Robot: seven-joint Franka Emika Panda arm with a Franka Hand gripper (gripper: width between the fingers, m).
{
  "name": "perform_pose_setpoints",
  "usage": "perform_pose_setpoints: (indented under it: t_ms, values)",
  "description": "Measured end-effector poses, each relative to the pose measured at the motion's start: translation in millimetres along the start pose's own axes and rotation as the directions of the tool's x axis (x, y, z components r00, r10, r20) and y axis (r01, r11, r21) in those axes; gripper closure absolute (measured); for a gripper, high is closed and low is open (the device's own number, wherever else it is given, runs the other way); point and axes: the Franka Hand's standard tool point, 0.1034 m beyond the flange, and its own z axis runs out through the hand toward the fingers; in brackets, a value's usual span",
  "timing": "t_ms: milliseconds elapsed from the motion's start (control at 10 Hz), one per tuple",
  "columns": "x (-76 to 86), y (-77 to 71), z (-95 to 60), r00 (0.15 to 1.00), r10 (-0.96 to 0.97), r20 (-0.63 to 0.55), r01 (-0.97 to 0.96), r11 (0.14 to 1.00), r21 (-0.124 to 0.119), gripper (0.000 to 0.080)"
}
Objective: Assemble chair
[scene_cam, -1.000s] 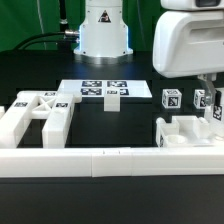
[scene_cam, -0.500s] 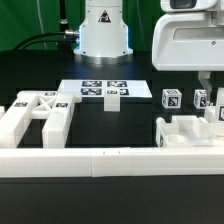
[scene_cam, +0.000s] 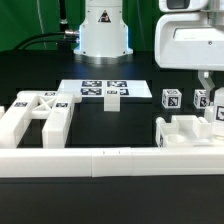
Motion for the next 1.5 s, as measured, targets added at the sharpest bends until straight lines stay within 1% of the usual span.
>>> perform_pose_setpoints:
  t_ms: [100, 300, 500, 600, 700, 800, 900, 1000, 1200, 1300, 1500]
  values:
    - [0.2, -0.1, 0.0, 0.995, 0.096, 0.006, -0.096, 0.995, 0.005, 0.0512]
    - [3.1, -0.6, 0.3, 0.954, 0.299, 0.026, -0.300, 0.953, 0.033, 0.0512]
    - [3.0, -1.2, 0.0, 0.918, 0.394, 0.038, -0.395, 0.918, 0.036, 0.0512]
    - [2.9, -1.2, 0.1, 0.920, 0.389, 0.038, -0.391, 0.920, 0.036, 0.0511]
    - [2.6, -1.3, 0.0, 0.935, 0.352, 0.036, -0.353, 0.935, 0.035, 0.0511]
    - [1.6, -3.2, -1.0, 0.949, 0.312, 0.038, -0.313, 0.949, 0.034, 0.0345]
    - [-0.9, -6.1, -2.4, 0.954, 0.295, 0.042, -0.297, 0.955, 0.028, 0.0199]
    - [-0.6, -7.0, -2.9, 0.975, 0.220, 0.039, -0.221, 0.975, 0.034, 0.0163]
    - [-0.4, -6.4, -2.1, 0.997, 0.067, 0.034, -0.068, 0.997, 0.038, 0.0152]
    - [-0.4, -6.3, -2.0, 0.999, 0.013, 0.031, -0.014, 0.999, 0.039, 0.0152]
    - [0.3, -5.0, -1.1, 0.981, -0.192, 0.022, 0.190, 0.981, 0.042, 0.0150]
